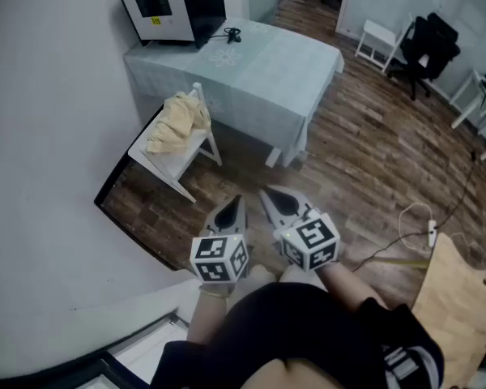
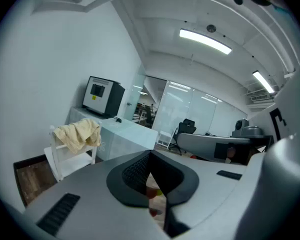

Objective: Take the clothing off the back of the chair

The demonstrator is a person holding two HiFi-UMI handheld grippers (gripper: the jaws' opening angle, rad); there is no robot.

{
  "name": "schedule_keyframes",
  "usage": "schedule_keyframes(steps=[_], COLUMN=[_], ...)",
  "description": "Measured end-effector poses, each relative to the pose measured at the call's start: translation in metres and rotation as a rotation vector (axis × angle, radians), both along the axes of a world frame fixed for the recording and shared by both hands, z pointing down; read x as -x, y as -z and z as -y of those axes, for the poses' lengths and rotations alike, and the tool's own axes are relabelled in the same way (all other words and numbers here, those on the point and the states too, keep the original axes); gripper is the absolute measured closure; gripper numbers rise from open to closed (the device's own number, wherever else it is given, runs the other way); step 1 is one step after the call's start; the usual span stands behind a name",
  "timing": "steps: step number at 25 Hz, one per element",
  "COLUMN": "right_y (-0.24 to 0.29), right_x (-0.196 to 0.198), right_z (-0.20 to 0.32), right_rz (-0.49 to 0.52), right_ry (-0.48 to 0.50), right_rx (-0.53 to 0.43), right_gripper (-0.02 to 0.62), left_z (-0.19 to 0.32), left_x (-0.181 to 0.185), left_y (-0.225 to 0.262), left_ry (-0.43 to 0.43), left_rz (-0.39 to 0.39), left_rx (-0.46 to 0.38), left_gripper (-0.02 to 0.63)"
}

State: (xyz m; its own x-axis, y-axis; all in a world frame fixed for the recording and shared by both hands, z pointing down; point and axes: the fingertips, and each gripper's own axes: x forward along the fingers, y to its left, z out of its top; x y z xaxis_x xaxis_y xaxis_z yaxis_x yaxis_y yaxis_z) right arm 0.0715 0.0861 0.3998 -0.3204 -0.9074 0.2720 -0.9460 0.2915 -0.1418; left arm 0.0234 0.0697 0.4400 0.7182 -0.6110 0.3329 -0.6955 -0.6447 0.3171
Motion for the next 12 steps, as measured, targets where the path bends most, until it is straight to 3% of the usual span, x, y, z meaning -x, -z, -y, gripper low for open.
schedule_keyframes(steps=[12], right_y=[0.001], right_x=[0.025], right_z=[-0.021], right_rz=[0.038], right_ry=[0.011], right_rx=[-0.019], right_gripper=[0.584], left_z=[-0.014], left_x=[0.026], left_y=[0.003], left_ry=[0.022], left_rz=[0.026], left_rx=[-0.046], left_gripper=[0.609])
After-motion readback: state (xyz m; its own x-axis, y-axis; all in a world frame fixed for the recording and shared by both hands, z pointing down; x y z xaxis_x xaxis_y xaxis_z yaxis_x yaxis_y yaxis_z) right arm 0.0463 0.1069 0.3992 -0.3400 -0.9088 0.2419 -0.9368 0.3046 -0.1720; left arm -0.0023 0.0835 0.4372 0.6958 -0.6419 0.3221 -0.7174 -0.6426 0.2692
